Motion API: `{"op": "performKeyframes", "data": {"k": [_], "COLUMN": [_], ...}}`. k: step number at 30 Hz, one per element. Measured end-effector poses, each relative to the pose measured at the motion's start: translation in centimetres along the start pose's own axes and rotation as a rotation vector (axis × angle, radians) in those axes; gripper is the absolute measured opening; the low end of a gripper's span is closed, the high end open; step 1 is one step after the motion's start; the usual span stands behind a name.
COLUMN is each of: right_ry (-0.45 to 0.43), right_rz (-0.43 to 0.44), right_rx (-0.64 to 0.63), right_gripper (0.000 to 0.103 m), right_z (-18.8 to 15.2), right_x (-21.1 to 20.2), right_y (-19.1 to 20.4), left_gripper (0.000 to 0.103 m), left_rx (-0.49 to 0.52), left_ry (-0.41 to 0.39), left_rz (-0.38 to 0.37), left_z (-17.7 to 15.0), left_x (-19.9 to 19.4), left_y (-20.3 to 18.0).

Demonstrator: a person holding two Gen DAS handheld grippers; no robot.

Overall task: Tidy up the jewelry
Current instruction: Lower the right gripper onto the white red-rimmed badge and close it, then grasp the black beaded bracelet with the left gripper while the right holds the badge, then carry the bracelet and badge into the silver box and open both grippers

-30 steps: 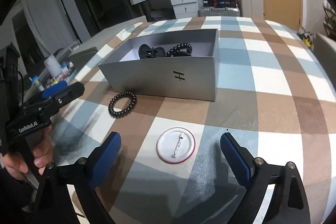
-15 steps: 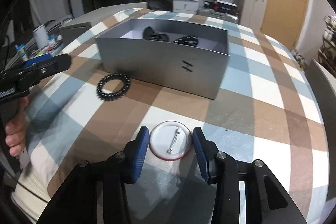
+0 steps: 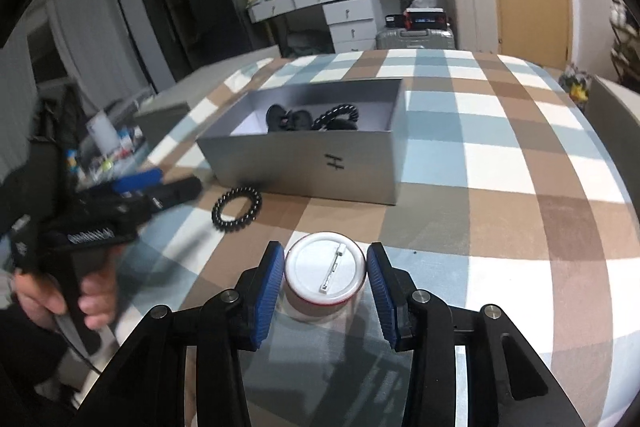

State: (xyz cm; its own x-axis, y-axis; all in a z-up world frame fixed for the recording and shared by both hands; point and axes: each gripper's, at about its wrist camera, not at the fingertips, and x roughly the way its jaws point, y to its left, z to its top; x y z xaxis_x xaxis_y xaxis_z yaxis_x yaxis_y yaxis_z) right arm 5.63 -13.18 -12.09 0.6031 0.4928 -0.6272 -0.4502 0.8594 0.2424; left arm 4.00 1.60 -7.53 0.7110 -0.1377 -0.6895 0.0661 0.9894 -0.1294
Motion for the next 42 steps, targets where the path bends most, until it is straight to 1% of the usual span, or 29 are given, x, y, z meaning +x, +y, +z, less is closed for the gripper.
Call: {"op": "performKeyframes", "data": {"k": [2, 4, 7, 10, 14, 19, 22, 24, 25, 26, 27, 29, 31, 34, 35, 38, 42], "right_ry": [-0.011, -0.009, -0.019, -0.027, -0.051, -0.061, -0.063, -0.067, -0.068, -0.069, -0.07, -0.072, -0.073, -0.082, -0.085, -0.098, -0.108], "right_rz": [0.016, 0.015, 0.02, 0.038, 0.07, 0.087, 0.086, 0.084, 0.083, 0.081, 0.078, 0.073, 0.072, 0.073, 0.073, 0.078, 0.08], "right_rx": [0.024, 0.029, 0.03, 0.034, 0.025, 0.029, 0.035, 0.038, 0.039, 0.037, 0.034, 0.028, 0.022, 0.013, 0.01, -0.005, -0.023], "right_gripper": [0.042, 0.042, 0.042, 0.042, 0.042, 0.042, 0.042, 0.042, 0.042, 0.042, 0.042, 0.042, 0.042, 0.042, 0.042, 0.042, 0.042], "right_z": [0.0, 0.0, -0.1, -0.2, -0.4, -0.5, -0.6, -0.7, -0.7, -0.7, -0.7, -0.6, -0.5, -0.1, -0.1, 0.2, 0.8], "right_x": [-0.4, -0.5, -0.6, -0.6, -0.9, -1.2, -1.4, -1.6, -1.6, -1.7, -1.9, -2.0, -2.1, -2.3, -2.5, -3.0, -3.3], "right_y": [-0.5, -0.8, -1.1, -1.4, -1.5, -1.7, -1.8, -1.7, -1.7, -1.6, -1.5, -1.2, -0.9, -0.5, -0.3, 0.5, 1.5], "left_gripper": [0.101, 0.101, 0.101, 0.101, 0.101, 0.101, 0.1, 0.089, 0.085, 0.077, 0.074, 0.055, 0.046, 0.039, 0.038, 0.038, 0.038], "left_rx": [-0.013, -0.022, -0.02, -0.003, -0.002, 0.046, 0.089, 0.091, 0.1, 0.108, 0.116, 0.122, 0.128, 0.127, 0.12, 0.102, 0.089], "left_ry": [0.036, 0.079, 0.115, 0.122, 0.132, 0.125, 0.139, 0.177, 0.173, 0.174, 0.174, 0.172, 0.172, 0.172, 0.174, 0.168, 0.133], "left_rz": [-0.001, -0.021, -0.016, 0.037, 0.018, -0.005, 0.024, 0.043, 0.057, 0.064, 0.068, 0.062, 0.056, 0.044, 0.031, -0.001, -0.036], "left_z": [0.1, 0.1, 0.2, 0.2, 0.1, 0.3, 0.3, 0.3, 0.3, 0.3, 0.4, 0.4, 0.5, 0.3, 0.2, 0.2, 0.4], "left_x": [0.8, 1.6, 2.4, 2.7, 2.8, 2.8, 3.3, 4.1, 4.1, 4.0, 3.9, 3.7, 3.5, 3.2, 3.0, 2.5, 1.2], "left_y": [-0.2, -0.4, -0.7, -1.2, -1.4, -2.5, -3.3, -3.2, -3.2, -3.3, -3.3, -3.3, -3.2, -3.1, -2.9, -2.8, -2.5]}}
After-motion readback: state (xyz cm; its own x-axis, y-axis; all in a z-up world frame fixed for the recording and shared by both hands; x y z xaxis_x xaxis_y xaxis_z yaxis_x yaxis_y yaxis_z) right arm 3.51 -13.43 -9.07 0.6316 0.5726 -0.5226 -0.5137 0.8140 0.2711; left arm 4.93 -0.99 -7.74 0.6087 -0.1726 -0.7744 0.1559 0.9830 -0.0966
